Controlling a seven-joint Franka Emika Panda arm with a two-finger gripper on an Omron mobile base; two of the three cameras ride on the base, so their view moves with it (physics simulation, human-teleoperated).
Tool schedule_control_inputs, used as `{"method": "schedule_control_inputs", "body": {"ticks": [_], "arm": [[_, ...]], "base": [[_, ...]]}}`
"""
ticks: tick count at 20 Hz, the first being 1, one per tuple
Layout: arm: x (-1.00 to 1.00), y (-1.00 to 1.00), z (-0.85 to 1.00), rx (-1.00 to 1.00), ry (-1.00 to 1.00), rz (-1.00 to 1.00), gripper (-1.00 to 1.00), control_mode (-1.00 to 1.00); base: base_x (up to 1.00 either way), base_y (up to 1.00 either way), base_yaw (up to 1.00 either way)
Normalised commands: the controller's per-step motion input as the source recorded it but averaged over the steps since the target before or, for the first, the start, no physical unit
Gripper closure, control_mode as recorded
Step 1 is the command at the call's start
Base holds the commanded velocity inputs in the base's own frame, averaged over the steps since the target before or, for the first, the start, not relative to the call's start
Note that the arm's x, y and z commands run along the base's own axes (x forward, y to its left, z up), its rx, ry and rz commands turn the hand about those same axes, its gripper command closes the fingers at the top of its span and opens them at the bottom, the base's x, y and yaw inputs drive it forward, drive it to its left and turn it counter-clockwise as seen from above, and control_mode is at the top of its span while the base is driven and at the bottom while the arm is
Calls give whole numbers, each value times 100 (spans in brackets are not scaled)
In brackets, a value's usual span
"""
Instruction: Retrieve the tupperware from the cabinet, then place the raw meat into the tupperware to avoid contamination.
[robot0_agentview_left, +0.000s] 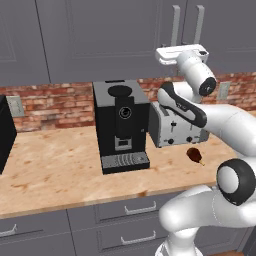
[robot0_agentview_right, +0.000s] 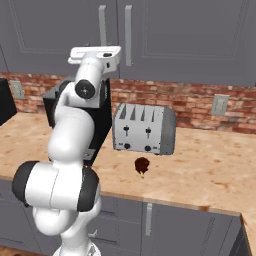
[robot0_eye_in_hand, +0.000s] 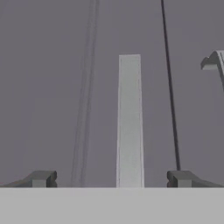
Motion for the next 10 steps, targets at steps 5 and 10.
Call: {"method": "schedule_control_inputs", "body": {"ticks": [5,10], "arm": [[29,-6,-1,0,0,0,-100,-100],[28,-2,-1,0,0,0,-100,-100]], "base": [[0,0,0],[0,0,0]]}}
